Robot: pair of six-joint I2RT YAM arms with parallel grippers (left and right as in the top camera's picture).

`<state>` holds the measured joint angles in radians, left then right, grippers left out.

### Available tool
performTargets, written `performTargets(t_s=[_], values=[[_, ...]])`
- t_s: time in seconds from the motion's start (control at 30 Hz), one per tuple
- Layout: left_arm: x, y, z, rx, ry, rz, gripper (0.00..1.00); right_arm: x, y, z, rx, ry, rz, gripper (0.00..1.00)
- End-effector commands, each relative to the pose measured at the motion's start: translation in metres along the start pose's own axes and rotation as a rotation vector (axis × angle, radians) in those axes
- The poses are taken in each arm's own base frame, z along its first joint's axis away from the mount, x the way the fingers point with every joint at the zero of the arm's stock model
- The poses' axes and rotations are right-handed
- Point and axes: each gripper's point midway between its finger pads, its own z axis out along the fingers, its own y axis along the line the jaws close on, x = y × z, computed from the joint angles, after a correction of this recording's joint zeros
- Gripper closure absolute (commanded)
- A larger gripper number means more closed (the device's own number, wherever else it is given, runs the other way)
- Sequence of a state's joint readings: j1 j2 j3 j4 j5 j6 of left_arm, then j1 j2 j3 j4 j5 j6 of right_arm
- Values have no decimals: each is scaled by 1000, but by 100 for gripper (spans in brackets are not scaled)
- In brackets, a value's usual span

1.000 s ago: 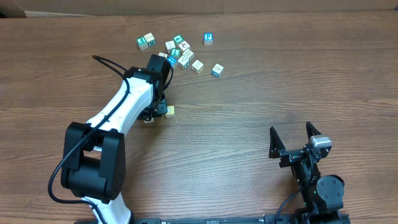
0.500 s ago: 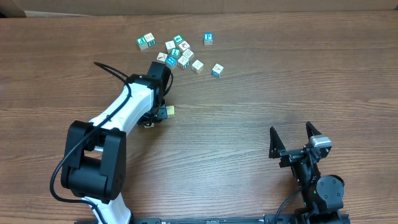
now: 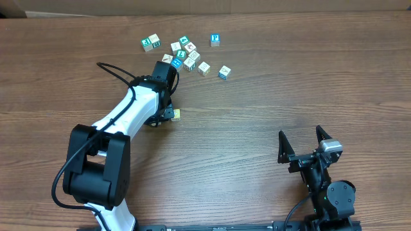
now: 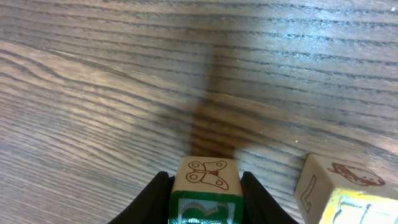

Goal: Form a horizontal line
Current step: 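Carry the green block beside the yellow block with the left gripper, then lower the green block left of the yellow block and release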

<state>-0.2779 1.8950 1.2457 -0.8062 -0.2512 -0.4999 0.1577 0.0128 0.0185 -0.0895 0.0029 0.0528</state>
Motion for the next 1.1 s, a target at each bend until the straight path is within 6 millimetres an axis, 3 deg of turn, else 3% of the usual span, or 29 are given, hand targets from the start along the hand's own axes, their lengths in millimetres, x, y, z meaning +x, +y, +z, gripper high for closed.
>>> performTargets(t_s=[0.0,0.37,0.47,0.63,0.87,0.97,1.07], values=[[6,3,6,-15,4,-19,72,2,0,0,-2,-4,7,0],[5,3,7,-11,-2,-18,50,2,0,0,-2,-4,7,0],[2,4,7,-8,-10,-29,50,2,0,0,-2,-4,7,0],[-16,12,1,41,-13,-85,51,2,0,0,-2,-4,7,0],[-56,14,-24,229,-24,-131,50,2,0,0,-2,-4,7,0],[-62,27,-28,220,-19,-160,52,2,0,0,-2,-4,7,0],[-45,35,-26,190,52,-161,76,2,0,0,-3,-4,7,0]])
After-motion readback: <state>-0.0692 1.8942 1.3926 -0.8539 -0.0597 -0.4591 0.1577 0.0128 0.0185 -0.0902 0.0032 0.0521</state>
